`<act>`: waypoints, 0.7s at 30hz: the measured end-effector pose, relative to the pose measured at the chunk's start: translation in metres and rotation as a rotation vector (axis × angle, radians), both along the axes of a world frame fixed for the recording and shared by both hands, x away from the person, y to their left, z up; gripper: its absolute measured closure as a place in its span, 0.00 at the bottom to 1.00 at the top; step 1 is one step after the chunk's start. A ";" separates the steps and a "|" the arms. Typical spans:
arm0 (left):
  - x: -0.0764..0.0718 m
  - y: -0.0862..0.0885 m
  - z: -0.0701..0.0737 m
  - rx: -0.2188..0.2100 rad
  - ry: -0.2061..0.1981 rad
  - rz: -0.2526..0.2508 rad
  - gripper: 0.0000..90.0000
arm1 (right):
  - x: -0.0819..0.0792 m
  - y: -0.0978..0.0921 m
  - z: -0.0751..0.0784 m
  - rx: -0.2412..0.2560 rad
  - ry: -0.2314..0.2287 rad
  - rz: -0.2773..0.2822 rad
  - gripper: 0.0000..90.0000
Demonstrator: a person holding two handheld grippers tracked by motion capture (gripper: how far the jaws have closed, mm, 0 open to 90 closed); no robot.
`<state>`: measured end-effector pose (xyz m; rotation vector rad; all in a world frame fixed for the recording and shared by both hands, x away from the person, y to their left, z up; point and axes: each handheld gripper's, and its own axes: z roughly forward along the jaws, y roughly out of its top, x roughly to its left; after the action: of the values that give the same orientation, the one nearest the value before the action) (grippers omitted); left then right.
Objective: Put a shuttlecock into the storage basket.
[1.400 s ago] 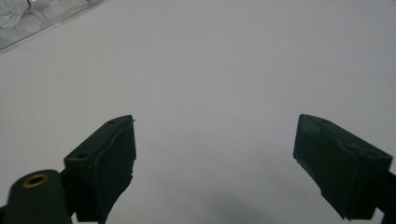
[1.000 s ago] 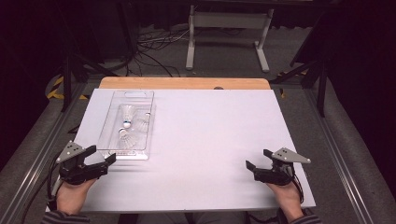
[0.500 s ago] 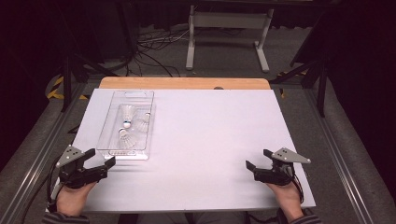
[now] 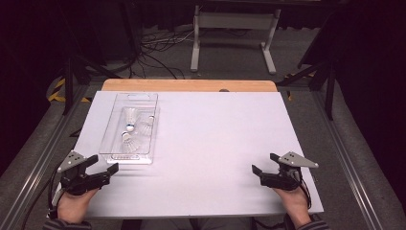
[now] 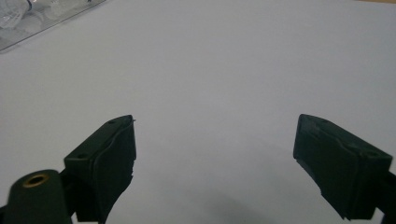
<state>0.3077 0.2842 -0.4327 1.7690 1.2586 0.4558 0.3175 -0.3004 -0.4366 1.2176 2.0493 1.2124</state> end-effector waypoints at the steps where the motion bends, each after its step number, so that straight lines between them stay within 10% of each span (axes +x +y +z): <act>1: 0.000 0.000 0.000 0.002 0.001 -0.001 0.16 | 0.000 0.000 0.000 0.000 0.000 0.000 0.16; 21: 0.005 -0.001 -0.007 -0.013 0.064 -0.017 0.18 | -0.001 -0.001 0.000 -0.001 -0.004 -0.008 0.16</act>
<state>0.3125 0.2828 -0.4399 1.7948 1.2872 0.3832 0.3170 -0.3012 -0.4363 1.2200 2.0402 1.2090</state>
